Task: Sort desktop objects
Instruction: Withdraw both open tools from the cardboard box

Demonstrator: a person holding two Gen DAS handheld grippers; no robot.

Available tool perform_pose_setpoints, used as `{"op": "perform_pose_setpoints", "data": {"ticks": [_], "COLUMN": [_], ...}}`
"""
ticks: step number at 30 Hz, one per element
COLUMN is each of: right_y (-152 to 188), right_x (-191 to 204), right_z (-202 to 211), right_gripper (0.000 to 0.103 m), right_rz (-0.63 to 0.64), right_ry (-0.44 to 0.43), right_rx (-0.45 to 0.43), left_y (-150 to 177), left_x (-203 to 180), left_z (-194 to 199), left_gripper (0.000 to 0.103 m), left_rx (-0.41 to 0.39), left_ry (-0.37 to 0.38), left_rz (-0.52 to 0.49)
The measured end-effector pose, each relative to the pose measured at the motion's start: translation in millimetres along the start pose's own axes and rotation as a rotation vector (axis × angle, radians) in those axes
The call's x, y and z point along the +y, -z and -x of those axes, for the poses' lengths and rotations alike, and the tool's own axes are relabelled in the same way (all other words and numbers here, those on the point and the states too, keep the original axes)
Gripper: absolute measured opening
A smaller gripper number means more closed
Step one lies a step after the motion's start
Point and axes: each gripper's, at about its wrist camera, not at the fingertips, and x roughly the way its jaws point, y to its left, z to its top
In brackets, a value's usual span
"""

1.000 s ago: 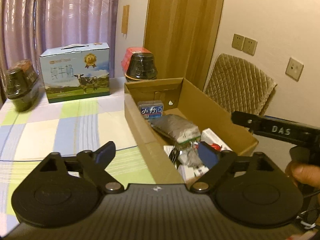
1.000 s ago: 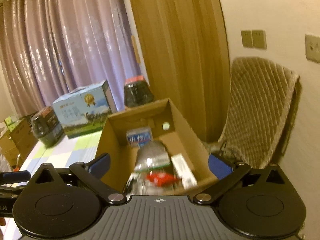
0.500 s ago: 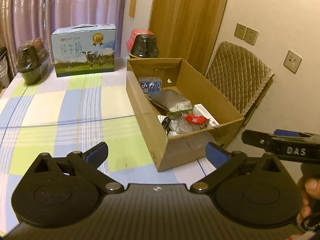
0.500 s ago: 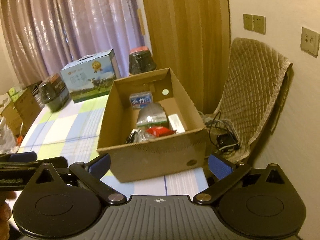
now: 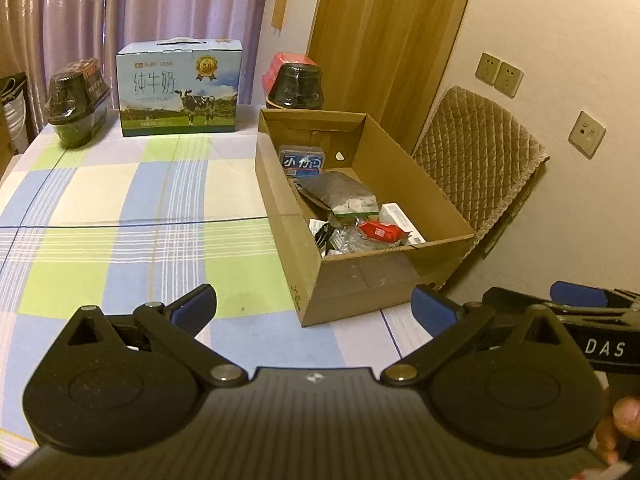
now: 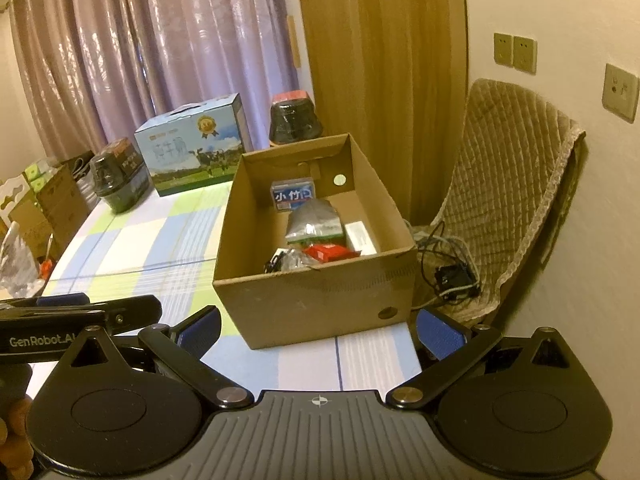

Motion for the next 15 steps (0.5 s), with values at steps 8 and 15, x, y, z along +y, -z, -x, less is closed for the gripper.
{"op": "perform_pose_setpoints", "data": {"ticks": [8,15], "right_y": [0.3,2.1], "right_x": [-0.2,-1.5], "right_z": [-1.8,-3.4], "right_gripper": [0.101,0.101], "right_rz": [0.011,0.011], "right_ry": [0.009,0.016], "right_rx": [0.0,0.004], "left_y": [-1.6,0.1], "left_x": [-1.5,1.0], "left_z": [-0.7,-3.8], "left_gripper": [0.102,0.102], "left_rx": [-0.002,0.002], "left_ry": [-0.007,-0.013], "left_rz": [0.005,0.006]}}
